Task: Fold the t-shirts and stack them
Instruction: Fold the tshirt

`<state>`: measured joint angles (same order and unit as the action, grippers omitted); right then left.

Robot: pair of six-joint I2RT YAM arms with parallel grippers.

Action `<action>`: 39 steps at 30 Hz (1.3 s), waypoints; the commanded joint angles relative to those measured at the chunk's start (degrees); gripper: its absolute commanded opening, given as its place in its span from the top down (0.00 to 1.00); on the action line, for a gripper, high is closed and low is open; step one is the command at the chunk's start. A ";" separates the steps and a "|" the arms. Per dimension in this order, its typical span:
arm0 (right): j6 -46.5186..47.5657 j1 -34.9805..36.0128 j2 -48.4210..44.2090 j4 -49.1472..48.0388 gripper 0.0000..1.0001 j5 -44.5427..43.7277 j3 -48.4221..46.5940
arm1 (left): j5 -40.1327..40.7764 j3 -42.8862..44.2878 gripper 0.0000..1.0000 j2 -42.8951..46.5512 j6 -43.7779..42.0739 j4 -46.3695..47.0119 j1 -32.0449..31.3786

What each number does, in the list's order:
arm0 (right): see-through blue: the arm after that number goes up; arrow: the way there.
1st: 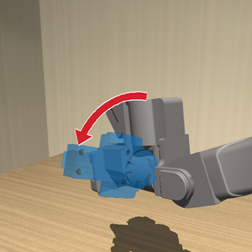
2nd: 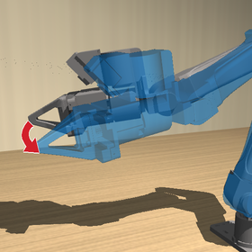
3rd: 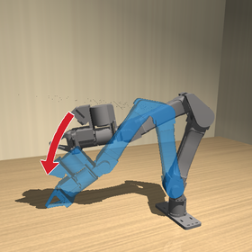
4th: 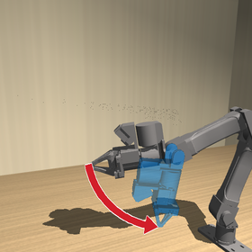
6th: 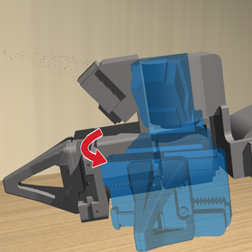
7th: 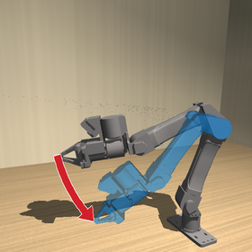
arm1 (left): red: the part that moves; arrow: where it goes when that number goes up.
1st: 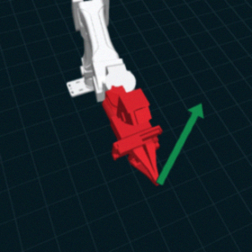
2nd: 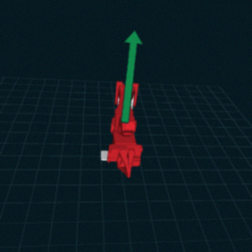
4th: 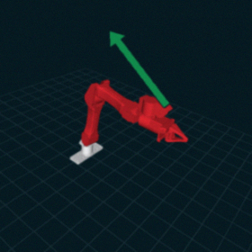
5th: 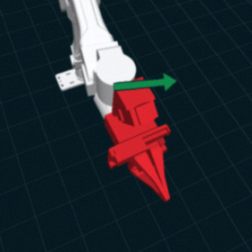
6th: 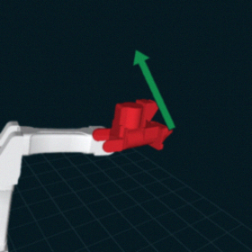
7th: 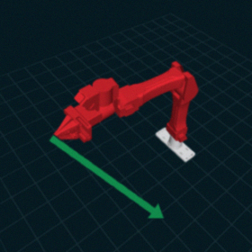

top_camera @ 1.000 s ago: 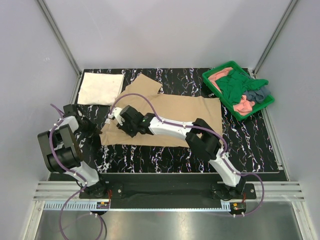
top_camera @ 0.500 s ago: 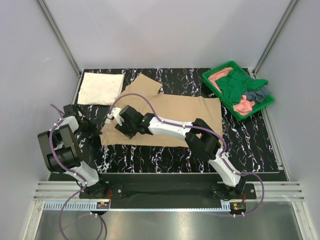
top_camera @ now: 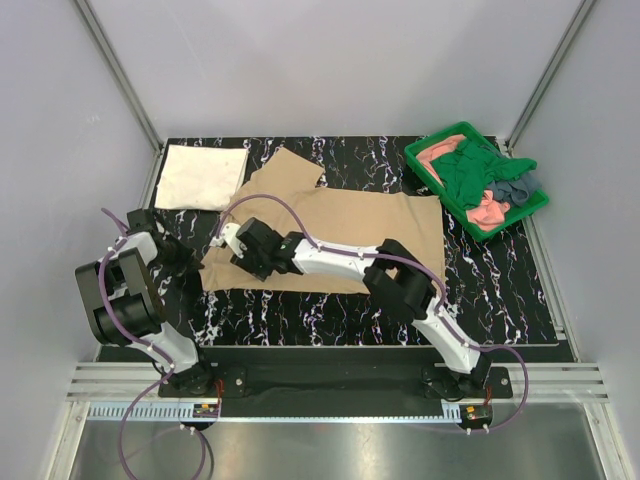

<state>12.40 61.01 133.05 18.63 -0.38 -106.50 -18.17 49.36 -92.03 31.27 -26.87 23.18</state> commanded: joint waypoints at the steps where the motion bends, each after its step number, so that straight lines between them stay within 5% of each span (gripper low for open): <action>1: 1.22 0.95 1.15 -1.76 0.59 -2.34 -1.87 | 1.30 0.73 1.00 -0.17 -0.86 0.77 -0.06; 2: 1.57 0.95 1.15 -1.76 0.60 -3.21 -2.05 | 1.39 0.73 1.00 -0.26 -0.86 0.77 -0.06; 5: 1.22 1.04 1.42 -2.63 0.89 -7.50 -2.31 | 1.56 0.65 1.00 -0.26 -0.86 0.77 -0.06; 8: 0.69 1.04 0.28 -4.65 0.98 -10.68 -1.17 | 2.18 0.65 1.00 -0.17 -1.12 0.68 -0.06; 23: -12.04 -3.18 -5.26 -11.33 1.00 -17.55 5.50 | 6.57 1.00 1.00 0.10 -2.26 -1.43 -0.33; 39: -22.34 -9.68 -9.66 -16.44 1.00 -14.21 14.21 | 8.51 1.70 1.00 -0.34 -2.61 -2.48 -0.77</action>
<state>-7.99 51.05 126.34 4.29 -14.76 -92.84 -13.26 49.80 -92.01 30.15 -27.94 22.44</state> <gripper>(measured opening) 0.037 0.009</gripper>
